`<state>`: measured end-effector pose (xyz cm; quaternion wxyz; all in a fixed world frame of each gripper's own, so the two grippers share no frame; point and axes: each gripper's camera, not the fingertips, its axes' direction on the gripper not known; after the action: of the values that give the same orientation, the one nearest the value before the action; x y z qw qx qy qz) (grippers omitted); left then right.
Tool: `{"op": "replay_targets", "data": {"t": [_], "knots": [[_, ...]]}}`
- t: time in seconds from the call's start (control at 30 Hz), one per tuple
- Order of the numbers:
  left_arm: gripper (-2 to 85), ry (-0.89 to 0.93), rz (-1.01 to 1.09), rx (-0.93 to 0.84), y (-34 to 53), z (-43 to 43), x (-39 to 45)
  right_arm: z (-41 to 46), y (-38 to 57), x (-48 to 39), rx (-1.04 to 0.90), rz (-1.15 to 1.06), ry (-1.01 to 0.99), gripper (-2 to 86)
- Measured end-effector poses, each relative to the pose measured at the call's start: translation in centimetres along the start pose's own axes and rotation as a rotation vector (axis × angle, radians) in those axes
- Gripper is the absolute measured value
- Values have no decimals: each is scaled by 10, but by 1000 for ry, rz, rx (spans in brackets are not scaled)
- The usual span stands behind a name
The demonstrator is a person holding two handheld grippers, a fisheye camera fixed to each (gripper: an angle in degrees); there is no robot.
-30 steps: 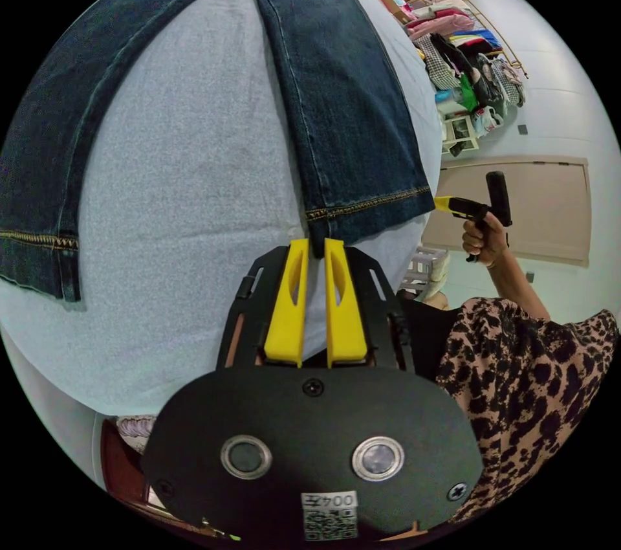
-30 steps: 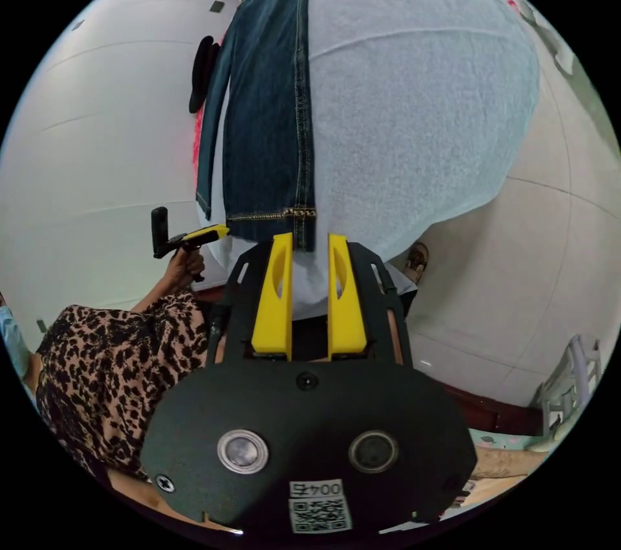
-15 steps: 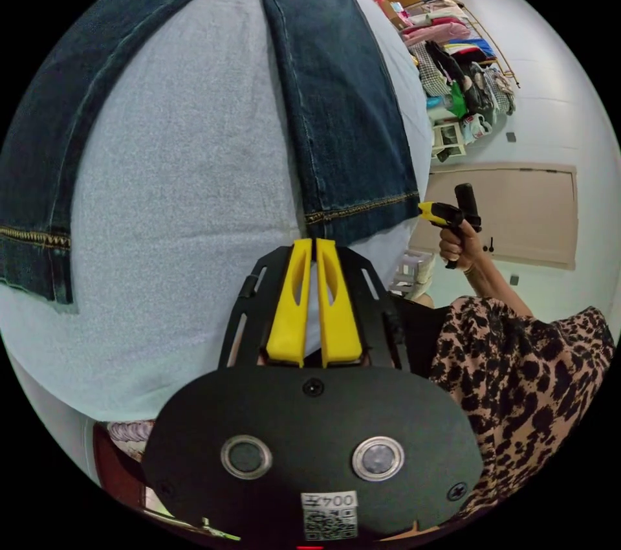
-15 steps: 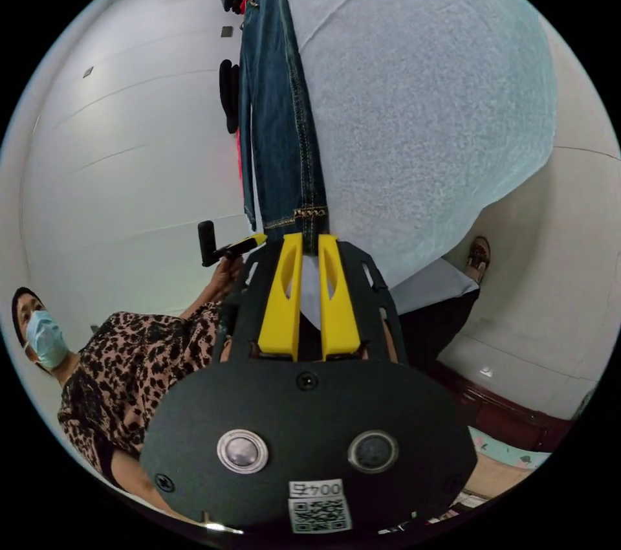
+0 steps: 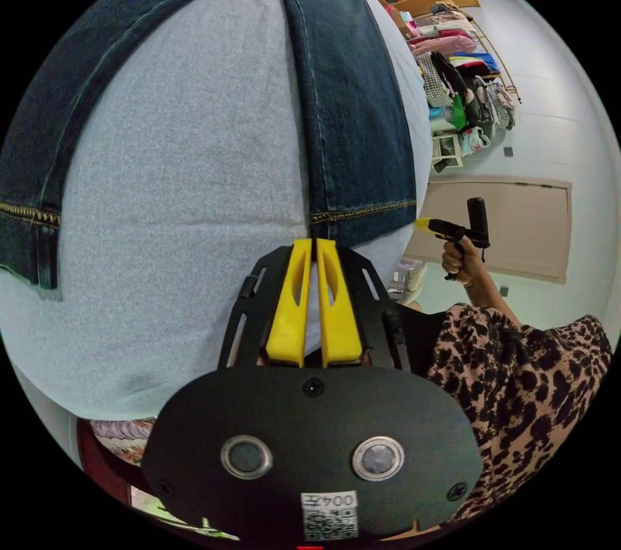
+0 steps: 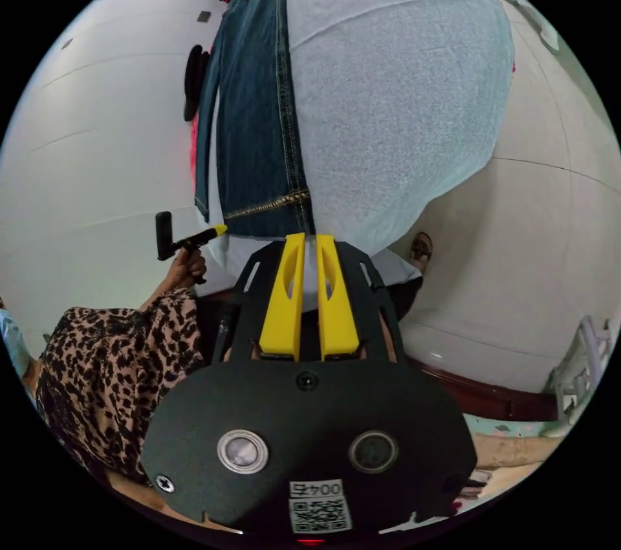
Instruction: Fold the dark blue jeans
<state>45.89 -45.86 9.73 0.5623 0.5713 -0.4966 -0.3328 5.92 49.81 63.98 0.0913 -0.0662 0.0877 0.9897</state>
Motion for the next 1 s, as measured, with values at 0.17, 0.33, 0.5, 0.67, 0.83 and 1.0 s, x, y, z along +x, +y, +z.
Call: {"op": "replay_targets", "data": {"t": [0.17,0.33,0.5,0.67,0.83,1.0], "knots": [[26,-10,23,6,4,-4,6,3,-7,-65,-13,-156,291,70],[25,-173,124,137,3,-32,32,27,-56,-135,61,-376,495,121],[24,-275,275,253,-55,-53,57,44,-115,-157,135,-448,565,131],[27,-417,385,321,-162,-42,89,63,-171,-183,183,-535,595,131],[22,-557,354,294,-228,-13,94,94,-223,-207,166,-569,664,131],[5,-506,269,300,-240,-9,71,102,-212,-195,153,-651,724,114]]}}
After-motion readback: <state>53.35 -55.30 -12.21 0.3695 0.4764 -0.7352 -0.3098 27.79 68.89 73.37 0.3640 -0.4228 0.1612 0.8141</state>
